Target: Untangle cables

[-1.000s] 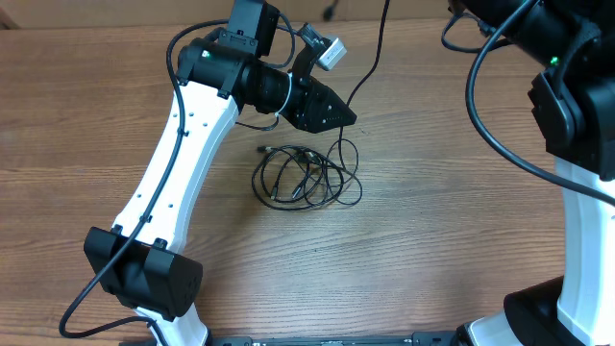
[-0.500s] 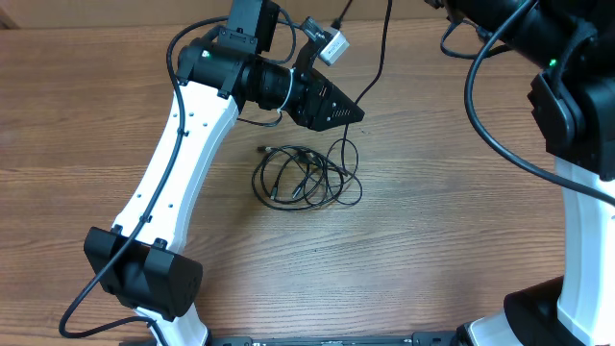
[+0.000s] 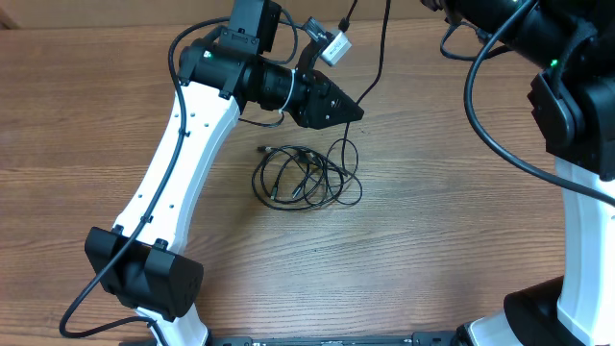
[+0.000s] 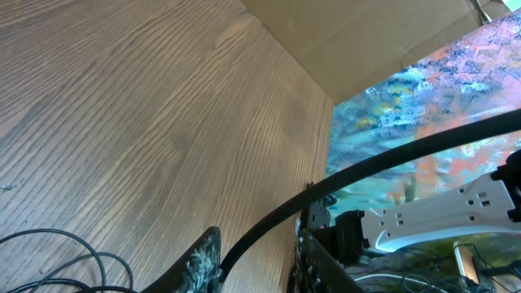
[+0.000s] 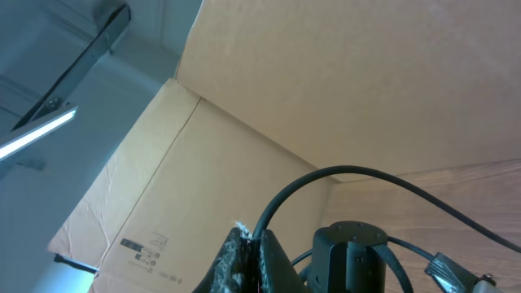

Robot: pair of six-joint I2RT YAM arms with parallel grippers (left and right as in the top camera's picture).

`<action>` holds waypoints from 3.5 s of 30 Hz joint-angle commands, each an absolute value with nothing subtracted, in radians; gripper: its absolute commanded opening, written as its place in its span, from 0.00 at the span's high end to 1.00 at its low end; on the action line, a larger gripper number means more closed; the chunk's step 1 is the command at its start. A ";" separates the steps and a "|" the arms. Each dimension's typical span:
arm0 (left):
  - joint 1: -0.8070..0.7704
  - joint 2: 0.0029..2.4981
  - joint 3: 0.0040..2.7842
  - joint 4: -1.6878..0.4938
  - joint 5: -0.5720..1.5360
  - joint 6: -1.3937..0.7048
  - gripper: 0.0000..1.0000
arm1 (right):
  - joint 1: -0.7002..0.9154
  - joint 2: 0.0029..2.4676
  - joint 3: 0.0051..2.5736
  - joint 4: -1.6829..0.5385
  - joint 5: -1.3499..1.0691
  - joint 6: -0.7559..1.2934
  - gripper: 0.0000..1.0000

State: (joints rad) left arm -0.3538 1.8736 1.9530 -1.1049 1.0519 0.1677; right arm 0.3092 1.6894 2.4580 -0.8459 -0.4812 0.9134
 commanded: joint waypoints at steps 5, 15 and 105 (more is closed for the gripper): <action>-0.361 1.861 1.967 -1.099 1.113 0.180 0.76 | 0.309 1.665 2.474 -0.841 -0.501 0.913 0.96; -0.361 1.861 1.967 -1.099 1.113 0.179 0.96 | 0.309 1.665 2.474 -0.844 -0.503 0.913 0.96; 0.458 2.235 2.397 -0.786 -0.033 -0.081 0.00 | 0.233 1.810 2.085 -1.631 -0.092 0.593 0.00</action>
State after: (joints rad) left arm 0.4290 2.1986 2.3844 -0.7170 0.0429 -0.2977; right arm 0.2192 1.8114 2.1349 -1.6596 -0.0826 0.6025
